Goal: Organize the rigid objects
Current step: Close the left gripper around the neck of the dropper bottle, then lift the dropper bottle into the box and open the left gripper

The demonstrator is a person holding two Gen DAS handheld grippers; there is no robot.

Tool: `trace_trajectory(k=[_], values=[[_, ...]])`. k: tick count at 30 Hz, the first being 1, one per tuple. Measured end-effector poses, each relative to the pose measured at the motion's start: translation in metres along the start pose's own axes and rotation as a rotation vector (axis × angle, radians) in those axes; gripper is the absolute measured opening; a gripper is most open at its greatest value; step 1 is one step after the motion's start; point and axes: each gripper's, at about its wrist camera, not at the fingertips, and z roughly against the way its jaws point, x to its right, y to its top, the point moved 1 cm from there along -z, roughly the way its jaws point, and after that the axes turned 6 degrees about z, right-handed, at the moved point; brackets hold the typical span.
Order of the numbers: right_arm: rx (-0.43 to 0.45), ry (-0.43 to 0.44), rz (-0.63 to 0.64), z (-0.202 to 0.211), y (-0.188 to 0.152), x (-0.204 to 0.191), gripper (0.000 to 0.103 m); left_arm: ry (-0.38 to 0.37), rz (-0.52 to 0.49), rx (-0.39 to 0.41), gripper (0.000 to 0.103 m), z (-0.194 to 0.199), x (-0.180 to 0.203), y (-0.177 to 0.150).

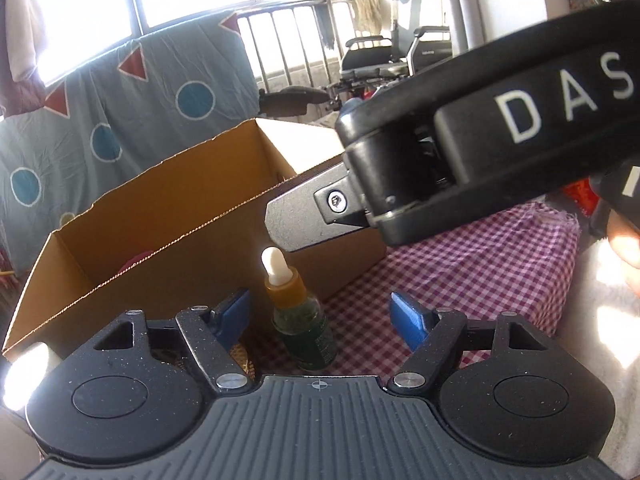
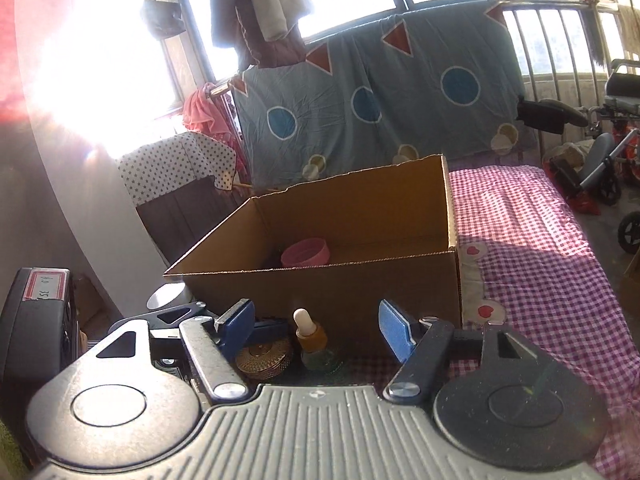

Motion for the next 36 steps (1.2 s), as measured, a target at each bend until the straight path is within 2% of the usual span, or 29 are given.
trace_trajectory(k=[5,8,13,14,21,26,32,36], values=[[-0.066,0.033,0.031,-0.024,-0.002,-0.002,0.06,0.01,-0.021,-0.001,0.064,-0.005,0.002,-0.001],[-0.086,0.042,0.039,-0.032,-0.004,-0.003,0.049,0.011,-0.007,-0.014,0.057,-0.009,0.0,-0.001],[-0.106,0.074,0.034,-0.042,-0.004,-0.003,0.023,0.022,0.035,-0.035,0.043,-0.013,-0.003,-0.002],[-0.108,0.074,0.032,-0.042,-0.005,-0.002,0.021,0.023,0.044,-0.037,0.04,-0.013,-0.003,-0.001],[-0.108,0.041,0.002,-0.033,-0.004,0.001,0.02,-0.055,0.145,-0.026,0.033,-0.012,-0.005,-0.001],[-0.115,0.015,-0.022,-0.021,-0.006,0.007,0.02,-0.115,0.145,-0.036,0.034,-0.013,0.001,0.0],[-0.108,0.024,-0.027,-0.015,-0.01,0.012,0.02,-0.091,0.111,-0.103,0.035,-0.031,0.003,-0.001],[-0.098,0.032,-0.028,-0.016,-0.011,0.014,0.02,-0.075,0.11,-0.105,0.032,-0.036,0.002,-0.003]])
